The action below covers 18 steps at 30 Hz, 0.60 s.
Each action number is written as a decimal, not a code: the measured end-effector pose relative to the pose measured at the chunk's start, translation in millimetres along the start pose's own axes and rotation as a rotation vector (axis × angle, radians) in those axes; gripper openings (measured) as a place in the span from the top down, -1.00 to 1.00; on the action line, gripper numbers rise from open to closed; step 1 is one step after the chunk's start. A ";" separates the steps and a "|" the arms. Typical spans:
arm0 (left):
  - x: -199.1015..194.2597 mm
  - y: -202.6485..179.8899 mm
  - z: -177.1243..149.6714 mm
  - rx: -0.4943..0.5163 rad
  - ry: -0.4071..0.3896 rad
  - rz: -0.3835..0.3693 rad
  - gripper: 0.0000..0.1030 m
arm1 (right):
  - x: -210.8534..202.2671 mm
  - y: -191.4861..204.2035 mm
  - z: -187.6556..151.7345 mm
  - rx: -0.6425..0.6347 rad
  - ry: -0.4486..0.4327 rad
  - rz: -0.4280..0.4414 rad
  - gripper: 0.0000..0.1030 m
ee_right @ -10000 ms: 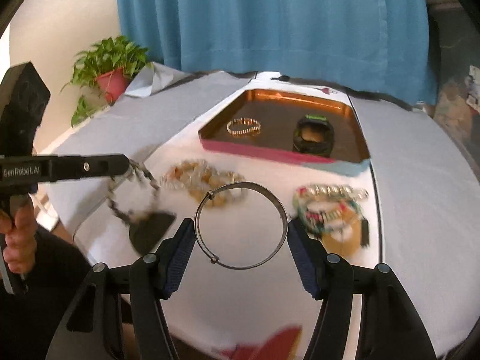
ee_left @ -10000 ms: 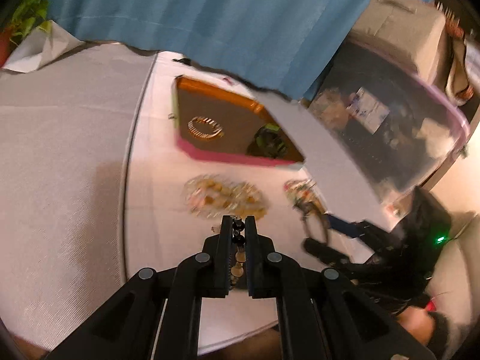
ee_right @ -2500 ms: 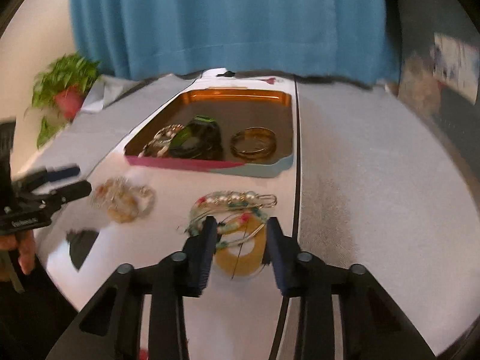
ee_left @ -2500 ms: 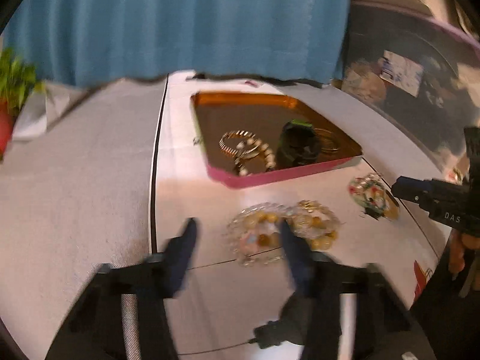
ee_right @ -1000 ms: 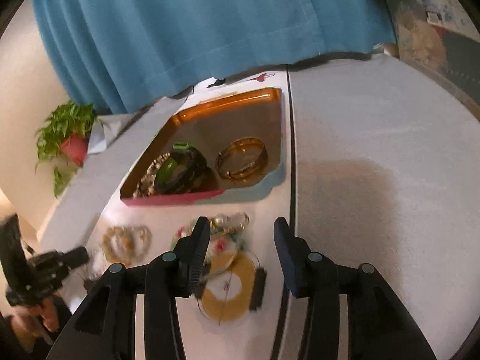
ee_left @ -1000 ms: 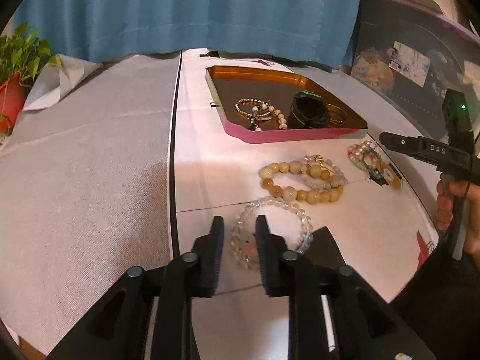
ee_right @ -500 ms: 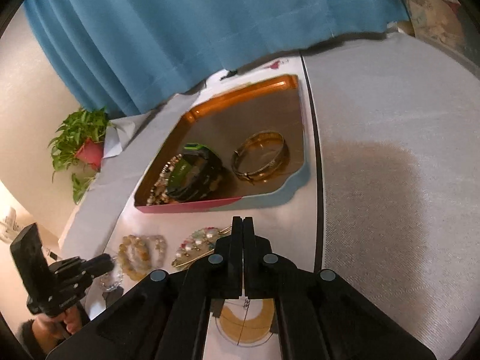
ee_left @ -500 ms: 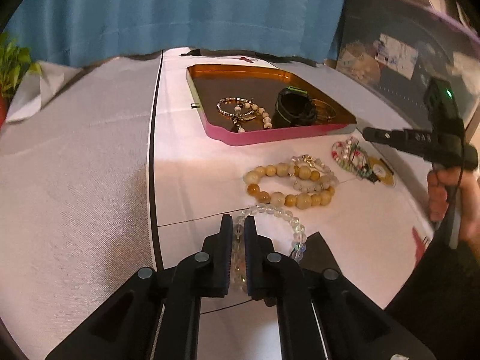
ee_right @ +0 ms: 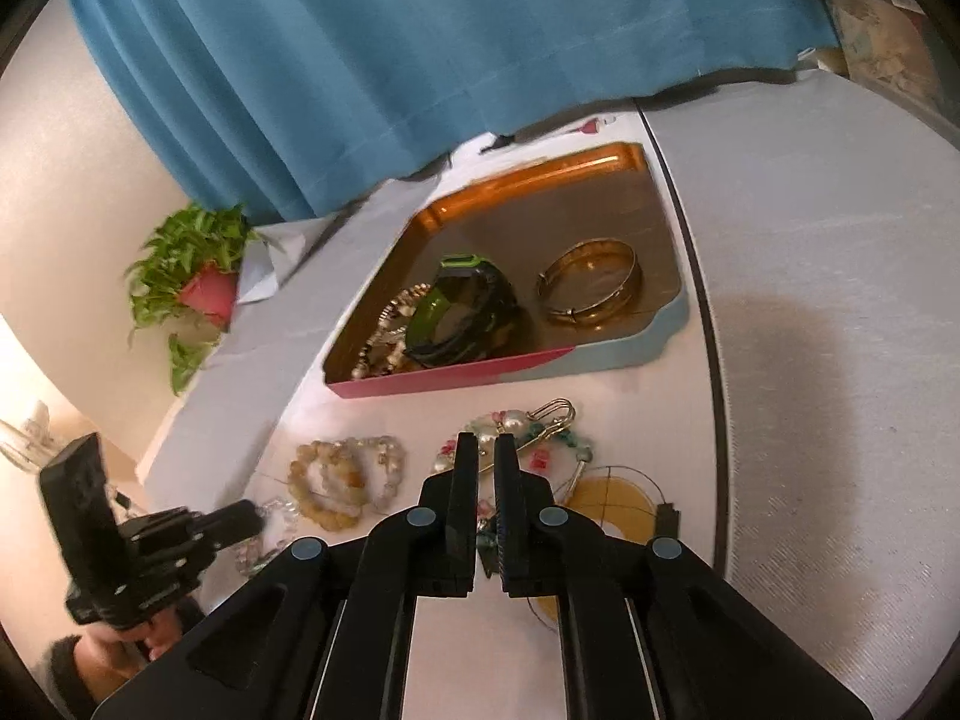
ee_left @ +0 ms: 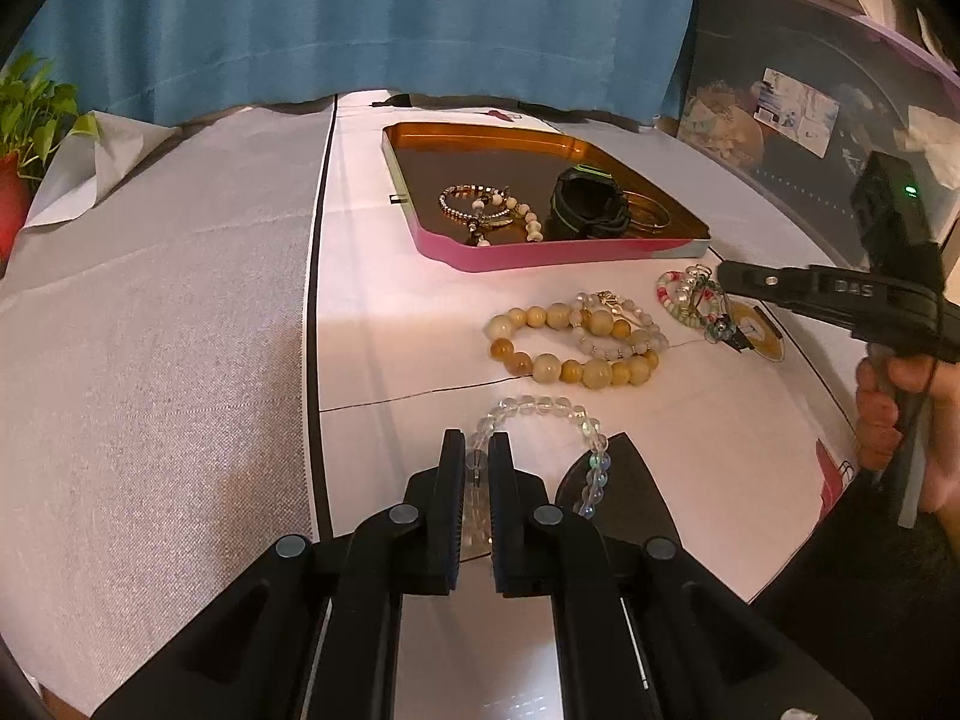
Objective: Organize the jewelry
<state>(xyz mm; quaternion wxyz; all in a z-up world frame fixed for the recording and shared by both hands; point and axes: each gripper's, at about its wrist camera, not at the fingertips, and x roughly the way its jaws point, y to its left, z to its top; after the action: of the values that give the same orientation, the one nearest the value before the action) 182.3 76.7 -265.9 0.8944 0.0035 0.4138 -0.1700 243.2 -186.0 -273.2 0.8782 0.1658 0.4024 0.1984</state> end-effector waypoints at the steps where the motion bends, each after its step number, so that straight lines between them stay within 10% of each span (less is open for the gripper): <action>1: 0.7 0.1 0.7 0.002 -0.002 -0.001 0.90 | 4.4 0.0 0.6 -0.001 0.007 -0.013 0.82; 9: 7.2 3.1 7.2 -0.007 -0.009 -0.018 0.90 | 25.2 6.1 9.7 -0.006 0.009 -0.038 0.21; 18: 10.7 -1.9 10.2 0.015 -0.014 -0.003 0.90 | 42.5 34.2 8.2 -0.171 0.047 -0.193 0.42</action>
<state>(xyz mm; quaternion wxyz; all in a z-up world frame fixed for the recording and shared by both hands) 195.7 70.1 -266.9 0.8969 0.0086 0.4063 -0.1743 267.6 -136.9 -279.9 0.8945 0.0462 0.4185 0.1505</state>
